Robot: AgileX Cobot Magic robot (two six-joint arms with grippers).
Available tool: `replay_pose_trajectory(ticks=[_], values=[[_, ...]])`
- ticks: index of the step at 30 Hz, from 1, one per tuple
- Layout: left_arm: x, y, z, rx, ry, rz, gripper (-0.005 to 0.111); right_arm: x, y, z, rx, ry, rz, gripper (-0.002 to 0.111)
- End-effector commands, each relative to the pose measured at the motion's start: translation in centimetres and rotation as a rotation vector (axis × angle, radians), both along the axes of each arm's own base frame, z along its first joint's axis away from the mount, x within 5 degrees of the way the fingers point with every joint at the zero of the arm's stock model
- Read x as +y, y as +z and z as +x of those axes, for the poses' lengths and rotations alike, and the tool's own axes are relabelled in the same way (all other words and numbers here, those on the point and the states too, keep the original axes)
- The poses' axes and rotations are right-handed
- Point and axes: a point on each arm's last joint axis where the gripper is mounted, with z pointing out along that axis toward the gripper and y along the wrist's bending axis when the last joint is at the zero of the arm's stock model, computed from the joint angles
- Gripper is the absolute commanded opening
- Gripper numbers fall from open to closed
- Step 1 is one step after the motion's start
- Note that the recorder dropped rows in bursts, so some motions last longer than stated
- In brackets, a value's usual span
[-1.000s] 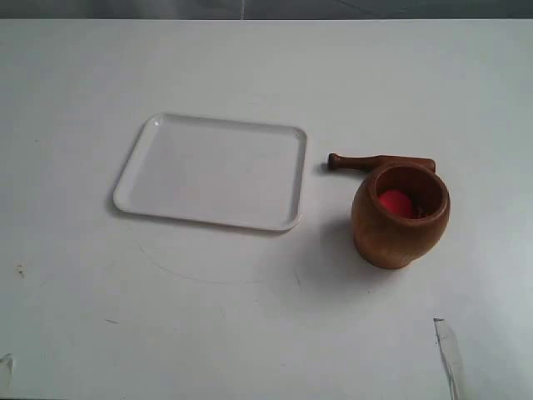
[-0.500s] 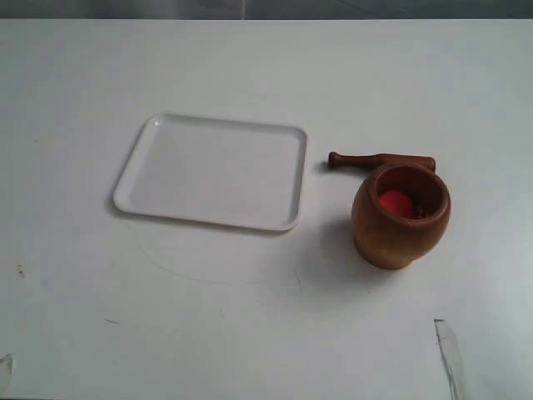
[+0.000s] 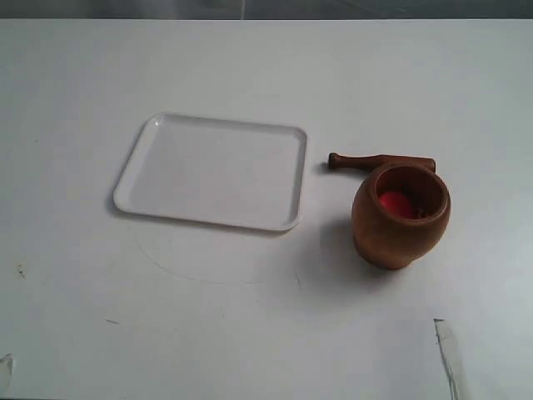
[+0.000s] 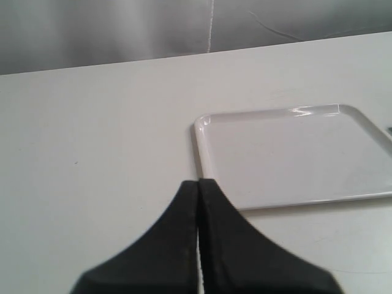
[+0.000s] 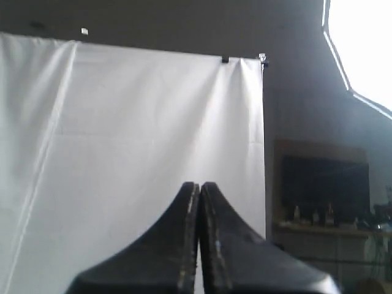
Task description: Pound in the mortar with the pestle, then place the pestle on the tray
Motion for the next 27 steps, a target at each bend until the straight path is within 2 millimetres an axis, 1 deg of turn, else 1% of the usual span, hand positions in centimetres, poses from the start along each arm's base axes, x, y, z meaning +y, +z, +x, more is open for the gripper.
replay_pose_trajectory(ticks=[1,5,8,11,13,15,18,19,20,21,22,23,26,27], values=[[-0.1,0.0,0.0,-0.004,-0.006,-0.015,0.0,-0.1,2.3,3.8,0.225,-0.046,-0.047,0.0],[-0.1,0.0,0.0,-0.004,-0.006,-0.015,0.0,0.0,3.1,8.6,0.453,-0.061,-0.124,0.0],[-0.1,0.0,0.0,-0.004,-0.006,-0.015,0.0,1.0,3.3,12.1,0.599,-0.012,-0.213,0.0],[-0.1,0.0,0.0,-0.004,-0.006,-0.015,0.0,2.8,2.4,15.9,0.755,0.09,-0.352,0.0],[-0.1,0.0,0.0,-0.004,-0.006,-0.015,0.0,4.5,1.7,18.2,0.835,0.183,-0.455,0.0],[-0.1,0.0,0.0,-0.004,-0.006,-0.015,0.0,6.1,1.0,19.9,0.898,0.279,-0.527,0.0],[-0.1,0.0,0.0,-0.004,-0.006,-0.015,0.0,8.7,-0.2,22.5,0.975,0.42,-0.567,0.0],[-0.1,0.0,0.0,-0.004,-0.006,-0.015,0.0,10.3,-1.2,24.1,1.022,0.496,-0.625,0.0],[-0.1,0.0,0.0,-0.004,-0.006,-0.015,0.0,11.0,-1.7,24.9,1.048,0.528,-0.663,0.0],[-0.1,0.0,0.0,-0.004,-0.006,-0.015,0.0,12.1,-2.6,26.3,1.093,0.582,-0.734,0.0],[-0.1,0.0,0.0,-0.004,-0.006,-0.015,0.0,12.6,-3.2,27.1,1.129,0.607,-0.772,0.0],[-0.1,0.0,0.0,-0.004,-0.006,-0.015,0.0,13.5,-4.7,28.6,1.222,0.651,-0.836,0.0],[-0.1,0.0,0.0,-0.004,-0.006,-0.015,0.0,14.3,-6.8,30.5,1.36,0.72,-0.884,0.0],[-0.1,0.0,0.0,-0.004,-0.006,-0.015,0.0,14.9,-8.5,31.9,1.436,0.759,-0.899,0.0]])
